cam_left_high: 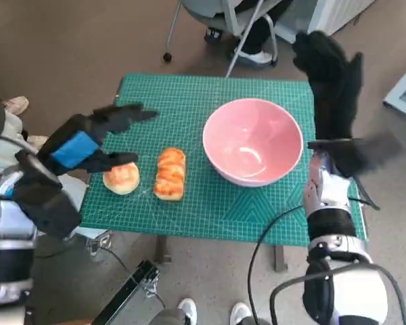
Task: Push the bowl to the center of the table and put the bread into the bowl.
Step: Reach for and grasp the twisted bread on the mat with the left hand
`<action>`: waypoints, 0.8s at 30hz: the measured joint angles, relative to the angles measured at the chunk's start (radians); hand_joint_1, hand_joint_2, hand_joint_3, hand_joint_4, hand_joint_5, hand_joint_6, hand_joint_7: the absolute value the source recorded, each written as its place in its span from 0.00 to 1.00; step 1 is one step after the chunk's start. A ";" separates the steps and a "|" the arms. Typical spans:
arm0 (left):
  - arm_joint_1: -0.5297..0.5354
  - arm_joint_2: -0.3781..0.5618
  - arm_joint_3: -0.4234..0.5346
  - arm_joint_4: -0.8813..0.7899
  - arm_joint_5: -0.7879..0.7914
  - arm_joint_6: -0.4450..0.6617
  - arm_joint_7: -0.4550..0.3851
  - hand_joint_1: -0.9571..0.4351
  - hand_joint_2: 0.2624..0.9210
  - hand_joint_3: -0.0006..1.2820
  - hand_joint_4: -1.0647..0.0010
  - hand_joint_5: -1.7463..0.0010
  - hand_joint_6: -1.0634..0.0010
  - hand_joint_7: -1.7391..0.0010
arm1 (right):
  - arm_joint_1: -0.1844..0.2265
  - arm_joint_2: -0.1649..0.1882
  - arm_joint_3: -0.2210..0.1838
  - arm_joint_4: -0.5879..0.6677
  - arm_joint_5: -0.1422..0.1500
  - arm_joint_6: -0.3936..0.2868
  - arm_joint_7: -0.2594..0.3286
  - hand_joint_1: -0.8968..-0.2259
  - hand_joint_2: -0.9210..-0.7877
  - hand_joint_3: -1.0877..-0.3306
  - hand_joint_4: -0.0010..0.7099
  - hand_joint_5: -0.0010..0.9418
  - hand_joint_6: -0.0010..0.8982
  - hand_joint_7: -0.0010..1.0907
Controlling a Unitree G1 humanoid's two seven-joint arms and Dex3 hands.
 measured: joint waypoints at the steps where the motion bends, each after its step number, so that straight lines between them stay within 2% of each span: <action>1: -0.018 0.004 -0.016 0.021 0.023 -0.023 0.000 0.66 0.99 0.02 0.57 1.00 0.49 0.90 | 0.010 0.001 0.004 -0.017 0.017 -0.011 0.028 0.42 0.00 0.42 0.50 0.03 0.10 0.64; 5: -0.084 0.007 -0.076 0.098 0.102 -0.104 0.009 0.67 0.99 0.01 0.57 1.00 0.48 0.93 | 0.044 0.008 0.015 -0.064 0.068 -0.022 0.104 0.43 0.00 0.44 0.51 0.03 0.11 0.65; 10: -0.150 0.007 -0.150 0.180 0.219 -0.186 0.052 0.68 0.98 0.00 0.57 1.00 0.48 0.94 | 0.071 0.012 0.021 -0.104 0.104 -0.026 0.153 0.43 0.00 0.45 0.52 0.03 0.10 0.67; 17: -0.237 0.006 -0.259 0.272 0.421 -0.282 0.179 0.68 0.99 0.00 0.57 1.00 0.47 0.95 | 0.093 0.010 0.025 -0.136 0.111 -0.036 0.170 0.43 0.00 0.46 0.50 0.01 0.07 0.68; 24: -0.295 0.004 -0.340 0.339 0.555 -0.318 0.301 0.67 0.99 0.00 0.57 1.00 0.46 0.96 | 0.111 0.009 0.026 -0.149 0.111 -0.036 0.171 0.43 0.00 0.47 0.48 0.01 0.06 0.69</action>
